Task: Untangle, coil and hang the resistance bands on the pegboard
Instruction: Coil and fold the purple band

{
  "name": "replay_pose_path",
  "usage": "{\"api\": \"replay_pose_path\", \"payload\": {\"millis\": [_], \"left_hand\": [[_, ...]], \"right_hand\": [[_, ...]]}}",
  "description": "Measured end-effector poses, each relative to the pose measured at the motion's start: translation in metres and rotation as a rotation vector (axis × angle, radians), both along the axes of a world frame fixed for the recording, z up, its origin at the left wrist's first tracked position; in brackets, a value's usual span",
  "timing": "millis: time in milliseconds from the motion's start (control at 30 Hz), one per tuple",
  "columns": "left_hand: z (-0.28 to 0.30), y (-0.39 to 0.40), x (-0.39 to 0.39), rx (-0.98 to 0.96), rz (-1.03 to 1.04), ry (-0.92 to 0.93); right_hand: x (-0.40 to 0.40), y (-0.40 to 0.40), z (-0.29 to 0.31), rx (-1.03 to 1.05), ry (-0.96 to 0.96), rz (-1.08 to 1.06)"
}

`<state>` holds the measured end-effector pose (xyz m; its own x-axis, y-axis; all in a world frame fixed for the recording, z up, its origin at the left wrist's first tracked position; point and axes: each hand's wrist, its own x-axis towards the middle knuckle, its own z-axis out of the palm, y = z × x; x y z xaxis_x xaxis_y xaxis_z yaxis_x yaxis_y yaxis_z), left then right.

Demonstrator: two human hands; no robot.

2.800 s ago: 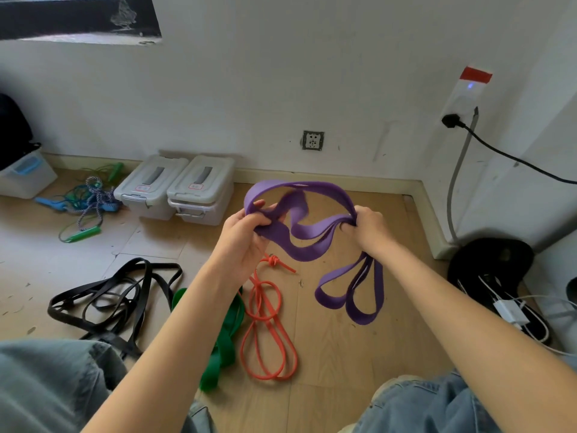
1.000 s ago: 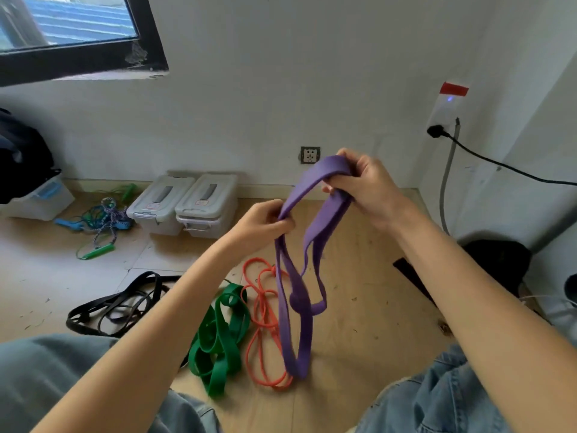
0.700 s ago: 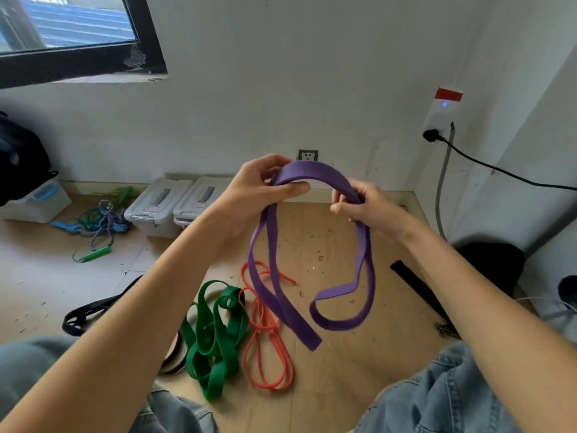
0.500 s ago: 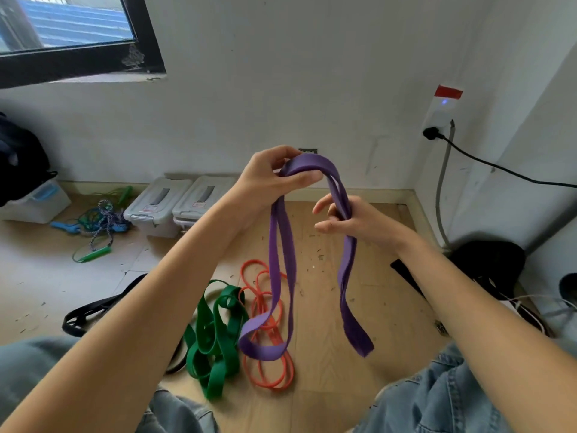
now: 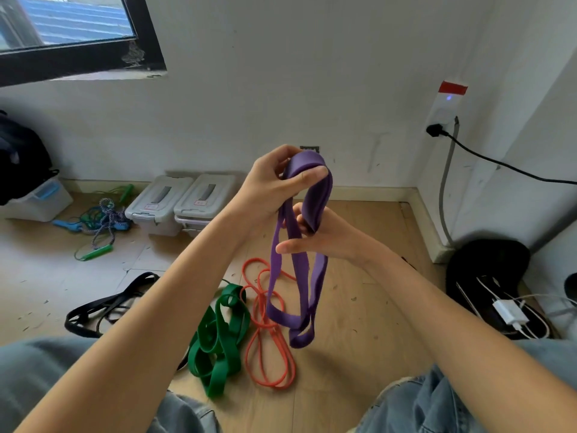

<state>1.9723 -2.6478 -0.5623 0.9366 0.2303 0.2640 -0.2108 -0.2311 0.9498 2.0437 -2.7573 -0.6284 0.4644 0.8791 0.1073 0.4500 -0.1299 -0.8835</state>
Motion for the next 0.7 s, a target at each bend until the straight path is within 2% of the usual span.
{"api": "replay_pose_path", "payload": {"millis": [133,300,500,700], "left_hand": [[0.0,0.001,0.001,-0.031,0.006,0.001],[-0.002,0.001,0.002,0.058,0.023,0.004],[-0.01,0.007,-0.001,0.044,0.001,0.021],[-0.018,-0.003,0.001,0.047,0.036,-0.006]], "right_hand": [[0.001,0.006,-0.004,0.008,-0.045,-0.076],[-0.003,0.006,-0.004,-0.007,-0.03,-0.09],[-0.002,-0.008,0.0,0.033,0.126,-0.124],[-0.006,-0.002,0.004,0.006,0.092,-0.141]]}}
